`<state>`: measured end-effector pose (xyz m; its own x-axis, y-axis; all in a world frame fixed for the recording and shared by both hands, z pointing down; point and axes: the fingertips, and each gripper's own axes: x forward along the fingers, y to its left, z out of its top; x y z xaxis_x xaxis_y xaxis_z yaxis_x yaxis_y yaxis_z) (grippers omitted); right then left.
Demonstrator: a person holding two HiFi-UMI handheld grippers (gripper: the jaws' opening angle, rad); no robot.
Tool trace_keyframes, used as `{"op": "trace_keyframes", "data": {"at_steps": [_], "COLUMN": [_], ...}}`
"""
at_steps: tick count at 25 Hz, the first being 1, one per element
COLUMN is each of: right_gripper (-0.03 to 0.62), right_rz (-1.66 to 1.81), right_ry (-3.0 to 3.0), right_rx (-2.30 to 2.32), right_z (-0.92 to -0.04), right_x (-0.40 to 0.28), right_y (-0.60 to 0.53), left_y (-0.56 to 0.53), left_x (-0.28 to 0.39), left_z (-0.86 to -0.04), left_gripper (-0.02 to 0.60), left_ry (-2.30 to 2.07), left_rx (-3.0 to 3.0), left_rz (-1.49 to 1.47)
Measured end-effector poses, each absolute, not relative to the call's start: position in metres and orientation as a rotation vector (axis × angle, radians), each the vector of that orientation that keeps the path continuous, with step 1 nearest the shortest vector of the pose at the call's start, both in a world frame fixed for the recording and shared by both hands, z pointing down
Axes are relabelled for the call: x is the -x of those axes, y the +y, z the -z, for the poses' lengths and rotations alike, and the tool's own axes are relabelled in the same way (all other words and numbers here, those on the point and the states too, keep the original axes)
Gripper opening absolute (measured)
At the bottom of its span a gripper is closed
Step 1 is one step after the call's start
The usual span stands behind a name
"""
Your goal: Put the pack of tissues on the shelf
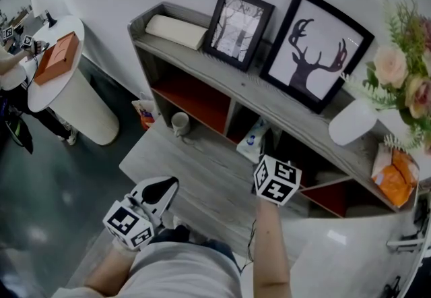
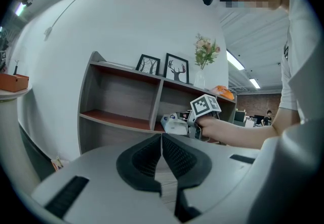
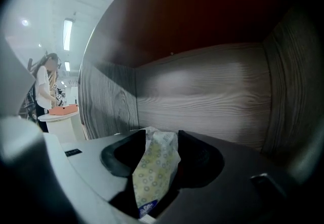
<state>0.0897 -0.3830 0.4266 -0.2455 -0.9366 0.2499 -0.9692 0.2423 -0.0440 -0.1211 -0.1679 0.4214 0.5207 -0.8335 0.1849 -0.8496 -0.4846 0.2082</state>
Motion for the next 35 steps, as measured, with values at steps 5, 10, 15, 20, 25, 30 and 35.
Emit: {"op": "trace_keyframes", "data": {"at_steps": [5,10,15,20,25,30,35], "right_gripper": [0.192,0.19,0.127,0.08,0.06,0.054,0.054], "right_rz": [-0.271,-0.25,-0.267,-0.293,-0.331,-0.343,-0.349], "right_ry": [-2.338,-2.385,-2.454,-2.474,-2.443,-2.426,-2.384], "right_rx": [-1.85,-1.912,-1.92,-1.942,-1.992,-2.028,-2.08], "right_z": [-0.416,-0.396,-0.383,-0.383,-0.389,-0.393,-0.398], "right_x": [-0.097,-0.106,-0.108,-0.118,-0.137,-0.158,-0.176], "right_y": [-0.379,-0.364,-0.332,-0.289,-0.25,-0.216,-0.186], "left_y": [-0.165,-0.164,-0.167,-0.174,-0.182,-0.186,-0.185], "left_x": [0.124,0.118,0.1,0.072,0.038,-0.001,-0.032], "left_z": [-0.421,-0.42,-0.418,-0.414,-0.411,-0.407,-0.409], "left_gripper": [0.021,0.021,0.021,0.021,0.021,0.021,0.021], "left_ry": [-1.413,-1.382,-1.304,-1.185,-1.042,-0.887,-0.762], "left_rx": [-2.487,-2.509,-2.556,-2.626,-2.697,-2.763,-2.803], "left_rz": [-0.082,-0.071,-0.067,-0.066,-0.073,-0.087,-0.102]}}
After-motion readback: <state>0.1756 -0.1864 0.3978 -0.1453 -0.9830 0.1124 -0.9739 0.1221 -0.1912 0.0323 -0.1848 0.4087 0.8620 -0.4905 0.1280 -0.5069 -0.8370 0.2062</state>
